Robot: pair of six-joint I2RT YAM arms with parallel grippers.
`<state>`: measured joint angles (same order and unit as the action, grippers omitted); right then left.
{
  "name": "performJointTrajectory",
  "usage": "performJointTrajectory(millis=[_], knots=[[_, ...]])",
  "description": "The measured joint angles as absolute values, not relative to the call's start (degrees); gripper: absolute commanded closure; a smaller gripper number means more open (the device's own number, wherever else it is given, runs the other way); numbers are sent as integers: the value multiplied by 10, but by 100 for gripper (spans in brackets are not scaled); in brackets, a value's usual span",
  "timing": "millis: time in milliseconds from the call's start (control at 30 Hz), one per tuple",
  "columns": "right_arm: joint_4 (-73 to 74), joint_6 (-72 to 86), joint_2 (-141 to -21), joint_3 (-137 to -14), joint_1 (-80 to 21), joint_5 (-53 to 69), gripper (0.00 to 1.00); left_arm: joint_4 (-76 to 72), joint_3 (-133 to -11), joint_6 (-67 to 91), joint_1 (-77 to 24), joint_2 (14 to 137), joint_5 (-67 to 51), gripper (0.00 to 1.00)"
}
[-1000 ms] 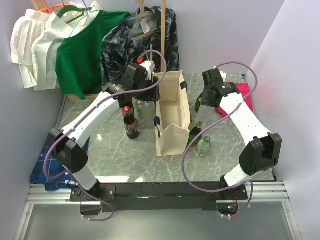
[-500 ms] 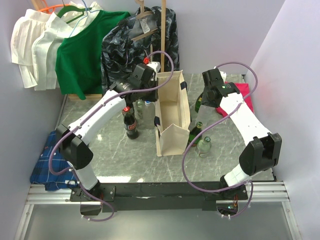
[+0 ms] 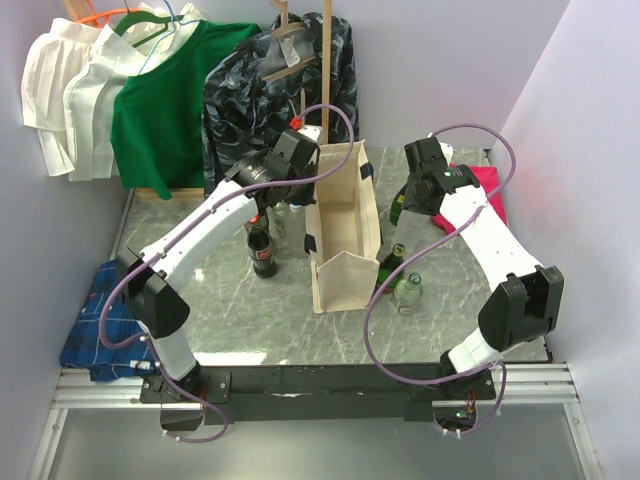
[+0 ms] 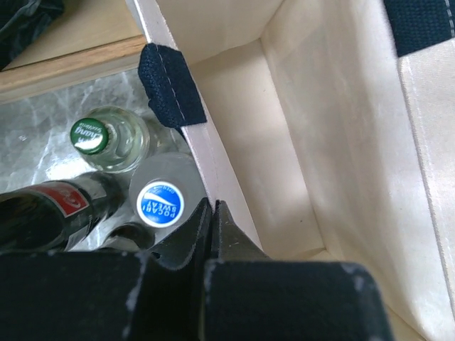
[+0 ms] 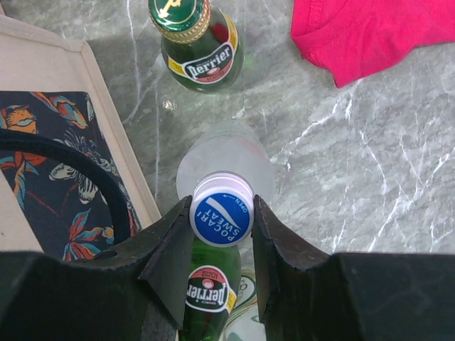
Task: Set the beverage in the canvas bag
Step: Pick up the drink from the center of the board.
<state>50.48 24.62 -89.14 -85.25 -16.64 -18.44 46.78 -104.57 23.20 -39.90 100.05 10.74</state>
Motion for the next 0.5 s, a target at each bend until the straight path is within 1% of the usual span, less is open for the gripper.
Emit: performJointTrajectory(millis=[500], knots=[[550, 246, -891, -877, -166, -206, 100, 498, -1060, 232, -411, 1001, 156, 99]])
